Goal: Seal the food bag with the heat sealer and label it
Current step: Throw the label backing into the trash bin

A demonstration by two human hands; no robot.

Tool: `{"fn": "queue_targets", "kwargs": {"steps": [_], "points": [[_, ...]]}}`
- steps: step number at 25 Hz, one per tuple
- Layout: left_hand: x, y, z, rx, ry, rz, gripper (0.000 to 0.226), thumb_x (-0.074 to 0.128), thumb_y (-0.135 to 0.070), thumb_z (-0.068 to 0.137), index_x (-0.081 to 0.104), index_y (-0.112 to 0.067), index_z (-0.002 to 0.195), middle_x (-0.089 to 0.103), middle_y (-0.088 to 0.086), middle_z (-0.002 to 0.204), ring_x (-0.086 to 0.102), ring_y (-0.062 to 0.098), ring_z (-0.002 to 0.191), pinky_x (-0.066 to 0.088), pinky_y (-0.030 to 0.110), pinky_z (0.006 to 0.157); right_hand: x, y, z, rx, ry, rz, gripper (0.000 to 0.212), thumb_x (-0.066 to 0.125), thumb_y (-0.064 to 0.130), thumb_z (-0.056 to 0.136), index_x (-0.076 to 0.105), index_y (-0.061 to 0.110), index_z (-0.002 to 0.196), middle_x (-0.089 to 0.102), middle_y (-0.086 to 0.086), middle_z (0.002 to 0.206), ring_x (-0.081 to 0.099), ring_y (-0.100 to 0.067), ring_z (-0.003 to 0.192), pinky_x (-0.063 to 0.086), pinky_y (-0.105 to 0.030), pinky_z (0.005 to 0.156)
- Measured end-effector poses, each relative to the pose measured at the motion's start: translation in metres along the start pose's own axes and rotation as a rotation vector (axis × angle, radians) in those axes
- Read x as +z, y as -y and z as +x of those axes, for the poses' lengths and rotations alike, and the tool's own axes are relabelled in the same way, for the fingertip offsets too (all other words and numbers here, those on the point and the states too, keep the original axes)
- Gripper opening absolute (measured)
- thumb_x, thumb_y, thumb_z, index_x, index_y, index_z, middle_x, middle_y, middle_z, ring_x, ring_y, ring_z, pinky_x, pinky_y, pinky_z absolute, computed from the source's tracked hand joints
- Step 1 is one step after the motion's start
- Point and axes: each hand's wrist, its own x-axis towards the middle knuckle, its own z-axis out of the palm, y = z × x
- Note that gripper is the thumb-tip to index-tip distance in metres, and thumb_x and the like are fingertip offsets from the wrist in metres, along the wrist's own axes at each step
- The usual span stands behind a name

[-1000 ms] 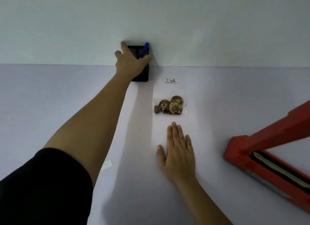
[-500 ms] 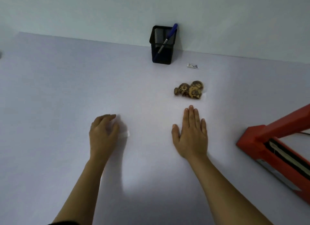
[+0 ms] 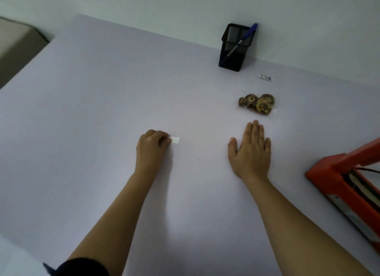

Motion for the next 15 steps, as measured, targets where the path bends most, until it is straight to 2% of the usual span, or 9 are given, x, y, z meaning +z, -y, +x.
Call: {"fn": "queue_targets", "kwargs": {"steps": [4, 7, 11, 15], "points": [[-0.0004, -0.0074, 0.0014, -0.108, 0.015, -0.007, 0.018, 0.060, -0.013, 0.088, 0.067, -0.003, 0.101, 0.065, 0.015, 0.096, 0.058, 0.030, 0.090, 0.040, 0.030, 0.077, 0.0005, 0.0007, 0.0011, -0.004, 0.008, 0.008, 0.068, 0.028, 0.043, 0.094, 0.009, 0.005, 0.147, 0.006, -0.011, 0.157, 0.004, -0.023, 0.145, 0.006, -0.042, 0.116], [-0.0010, -0.0071, 0.0029, -0.143, 0.051, -0.011, 0.017, 0.059, -0.014, 0.089, 0.065, -0.002, 0.099, 0.062, 0.015, 0.097, 0.056, 0.030, 0.091, 0.037, 0.030, 0.076, 0.0020, 0.0015, -0.0003, -0.005, -0.010, 0.025, 0.067, 0.030, 0.041, 0.095, 0.009, 0.005, 0.147, 0.007, -0.011, 0.157, 0.004, -0.022, 0.145, 0.006, -0.042, 0.116], [0.0014, -0.0023, 0.0055, -0.112, 0.094, 0.041, 0.016, 0.056, -0.014, 0.091, 0.062, 0.000, 0.095, 0.058, 0.018, 0.097, 0.052, 0.035, 0.093, 0.033, 0.030, 0.073, 0.0032, 0.0006, 0.0009, -0.009, -0.015, 0.021, 0.067, 0.028, 0.042, 0.094, 0.007, 0.005, 0.147, 0.006, -0.010, 0.158, 0.003, -0.022, 0.145, 0.005, -0.041, 0.116], [0.0019, -0.0082, 0.0040, -0.077, 0.164, 0.176, 0.024, 0.041, -0.012, 0.098, 0.058, 0.005, 0.101, 0.055, 0.022, 0.101, 0.048, 0.038, 0.100, 0.033, 0.034, 0.078, 0.0040, 0.0013, 0.0016, -0.005, 0.011, 0.006, 0.067, 0.027, 0.042, 0.095, 0.006, 0.005, 0.147, 0.004, -0.010, 0.158, 0.001, -0.022, 0.145, 0.003, -0.041, 0.117]]}}
